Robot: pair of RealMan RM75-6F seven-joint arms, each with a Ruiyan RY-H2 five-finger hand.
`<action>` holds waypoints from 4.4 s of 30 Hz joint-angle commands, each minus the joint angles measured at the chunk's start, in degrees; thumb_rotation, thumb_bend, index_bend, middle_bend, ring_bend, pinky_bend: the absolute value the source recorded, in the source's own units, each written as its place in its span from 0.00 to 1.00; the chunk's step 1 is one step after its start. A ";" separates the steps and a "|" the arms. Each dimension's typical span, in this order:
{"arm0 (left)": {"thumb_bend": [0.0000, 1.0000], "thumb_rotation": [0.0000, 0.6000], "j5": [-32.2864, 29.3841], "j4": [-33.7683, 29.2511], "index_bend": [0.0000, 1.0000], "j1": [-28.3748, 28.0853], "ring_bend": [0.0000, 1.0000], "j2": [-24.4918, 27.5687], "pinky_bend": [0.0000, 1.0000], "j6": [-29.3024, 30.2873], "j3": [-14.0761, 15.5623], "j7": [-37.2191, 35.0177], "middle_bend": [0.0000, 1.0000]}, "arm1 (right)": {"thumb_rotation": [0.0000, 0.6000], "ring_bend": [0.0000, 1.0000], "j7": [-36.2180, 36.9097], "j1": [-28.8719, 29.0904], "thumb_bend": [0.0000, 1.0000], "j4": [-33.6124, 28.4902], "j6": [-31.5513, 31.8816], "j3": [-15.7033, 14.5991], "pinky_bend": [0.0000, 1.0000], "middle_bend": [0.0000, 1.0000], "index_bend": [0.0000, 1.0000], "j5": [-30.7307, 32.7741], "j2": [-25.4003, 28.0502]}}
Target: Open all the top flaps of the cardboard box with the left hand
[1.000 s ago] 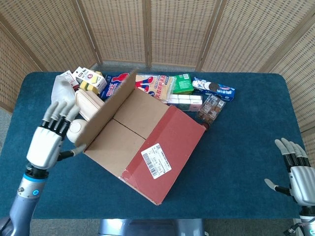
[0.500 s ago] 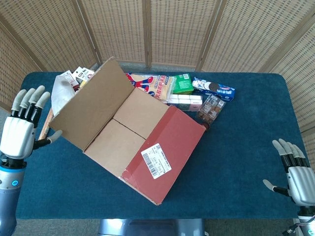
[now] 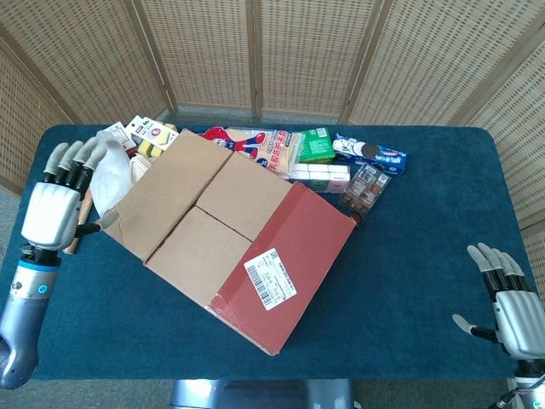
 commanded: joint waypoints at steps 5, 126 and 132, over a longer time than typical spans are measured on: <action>0.31 1.00 4.26 -6.41 0.15 -1.70 0.02 5.00 0.06 -5.18 3.47 -3.29 0.05 | 1.00 0.00 0.27 0.12 0.00 0.10 -0.13 0.13 0.00 0.00 0.00 0.24 -0.01; 0.24 1.00 8.37 -9.12 0.30 -30.51 0.22 -24.58 0.33 -10.50 -2.42 19.36 0.07 | 1.00 0.00 4.71 -0.34 0.00 -0.09 1.58 -0.14 0.00 0.00 0.00 -1.28 1.99; 0.23 1.00 11.03 -6.47 0.26 -32.24 0.22 -28.56 0.33 -8.78 -2.70 17.91 0.04 | 1.00 0.00 4.70 -0.21 0.00 -0.05 1.21 -0.19 0.00 0.00 0.00 -1.13 1.88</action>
